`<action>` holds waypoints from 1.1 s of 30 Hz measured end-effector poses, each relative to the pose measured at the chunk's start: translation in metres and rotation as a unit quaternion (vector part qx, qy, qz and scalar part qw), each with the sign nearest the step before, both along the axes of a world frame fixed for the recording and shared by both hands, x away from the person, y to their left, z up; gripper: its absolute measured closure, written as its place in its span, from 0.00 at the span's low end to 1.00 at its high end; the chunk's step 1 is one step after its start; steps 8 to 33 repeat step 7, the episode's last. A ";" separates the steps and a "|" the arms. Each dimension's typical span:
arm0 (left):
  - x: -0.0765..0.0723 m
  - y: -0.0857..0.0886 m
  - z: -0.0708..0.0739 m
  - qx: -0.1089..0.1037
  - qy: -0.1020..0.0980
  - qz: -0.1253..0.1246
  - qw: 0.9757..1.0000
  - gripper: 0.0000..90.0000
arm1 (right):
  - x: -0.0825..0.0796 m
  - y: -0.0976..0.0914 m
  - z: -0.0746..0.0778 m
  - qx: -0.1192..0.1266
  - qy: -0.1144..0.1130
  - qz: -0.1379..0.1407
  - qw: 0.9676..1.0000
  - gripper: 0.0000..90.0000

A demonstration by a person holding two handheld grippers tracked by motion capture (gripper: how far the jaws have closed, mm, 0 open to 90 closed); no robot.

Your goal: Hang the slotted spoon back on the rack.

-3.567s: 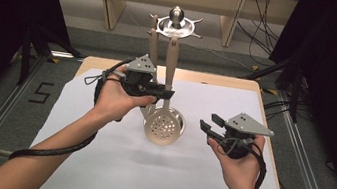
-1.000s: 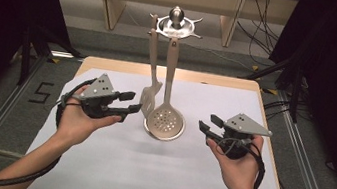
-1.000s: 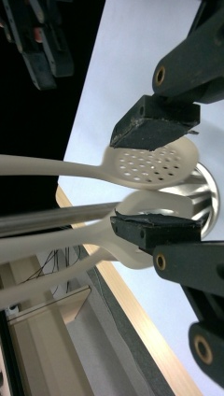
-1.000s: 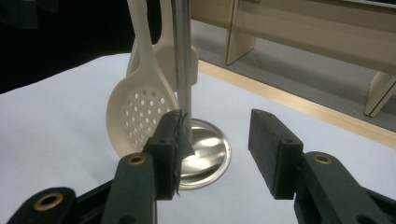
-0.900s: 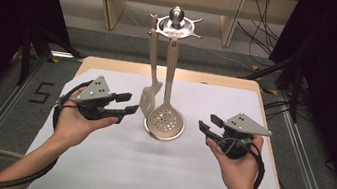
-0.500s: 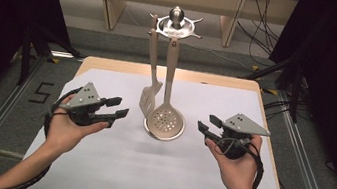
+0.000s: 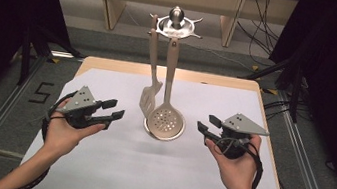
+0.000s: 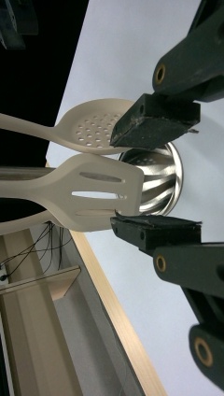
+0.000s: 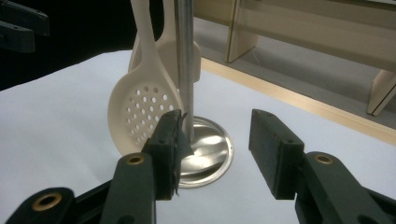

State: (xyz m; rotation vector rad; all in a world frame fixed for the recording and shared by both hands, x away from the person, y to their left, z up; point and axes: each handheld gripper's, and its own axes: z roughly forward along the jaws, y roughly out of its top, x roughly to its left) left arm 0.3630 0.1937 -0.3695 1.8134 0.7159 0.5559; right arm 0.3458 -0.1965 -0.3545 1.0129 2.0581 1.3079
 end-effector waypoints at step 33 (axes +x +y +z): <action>0.001 0.000 -0.002 -0.002 0.004 0.002 1.000 0.60 | 0.002 -0.002 0.000 -0.002 -0.012 0.004 1.000 0.60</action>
